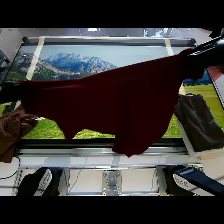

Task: Fold the shirts.

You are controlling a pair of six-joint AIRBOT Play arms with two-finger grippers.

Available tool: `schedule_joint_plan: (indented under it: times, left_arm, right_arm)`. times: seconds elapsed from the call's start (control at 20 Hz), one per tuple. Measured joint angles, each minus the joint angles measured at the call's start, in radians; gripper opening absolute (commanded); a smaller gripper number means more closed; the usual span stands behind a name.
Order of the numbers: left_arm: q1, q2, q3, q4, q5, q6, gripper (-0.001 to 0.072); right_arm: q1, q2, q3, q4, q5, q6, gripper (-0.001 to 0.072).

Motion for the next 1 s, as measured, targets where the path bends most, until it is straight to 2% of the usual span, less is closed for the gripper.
schedule_joint_plan:
  times: [0.1,0.15,0.2,0.25,0.3,0.5,0.6,0.65,0.8,0.9,1.0]
  left_arm:
    - [-0.031,-0.135,-0.068,0.029,0.057,0.003,0.0012]
    - [-0.046,-0.209,-0.091,0.036,0.092,0.004,0.005]
    - [-0.06,-0.281,-0.106,0.04,0.129,0.005,0.0273]
    - [-0.073,-0.354,-0.118,0.043,0.177,0.006,0.0541]
    - [-0.087,-0.429,-0.127,0.045,0.233,0.007,0.061]
    - [-0.112,-0.613,-0.091,0.003,0.579,0.007,0.061]
    - [-0.098,-0.62,-0.023,-0.024,0.728,0.007,0.061]
    - [-0.078,-0.598,0.017,-0.031,0.785,0.007,0.061]
    - [0.038,-0.462,0.092,-0.041,0.877,0.007,0.0609]
    - [0.167,-0.344,0.108,-0.041,0.866,0.007,0.0609]
    - [0.323,-0.238,0.08,-0.043,0.775,-0.005,0.0609]
  right_arm:
    - [-0.063,-0.135,-0.062,0.103,-0.021,-0.001,0.0017]
    - [-0.081,-0.201,-0.082,0.152,-0.044,-0.002,0.0038]
    - [-0.095,-0.275,-0.099,0.198,-0.079,-0.002,0.0147]
    - [-0.104,-0.342,-0.109,0.238,-0.124,-0.002,0.0356]
    - [-0.11,-0.406,-0.118,0.276,-0.182,-0.002,0.0464]
    - [-0.124,-0.542,-0.109,0.391,-0.446,-0.003,0.0455]
    - [-0.144,-0.557,-0.031,0.396,-0.492,-0.003,0.0445]
    - [-0.159,-0.554,0.023,0.373,-0.473,-0.003,0.0445]
    - [-0.241,-0.464,0.152,0.209,-0.293,-0.003,0.0445]
    - [-0.331,-0.345,0.145,0.121,-0.176,-0.003,0.0445]
    - [-0.437,-0.203,0.068,0.088,-0.109,-0.005,0.0445]
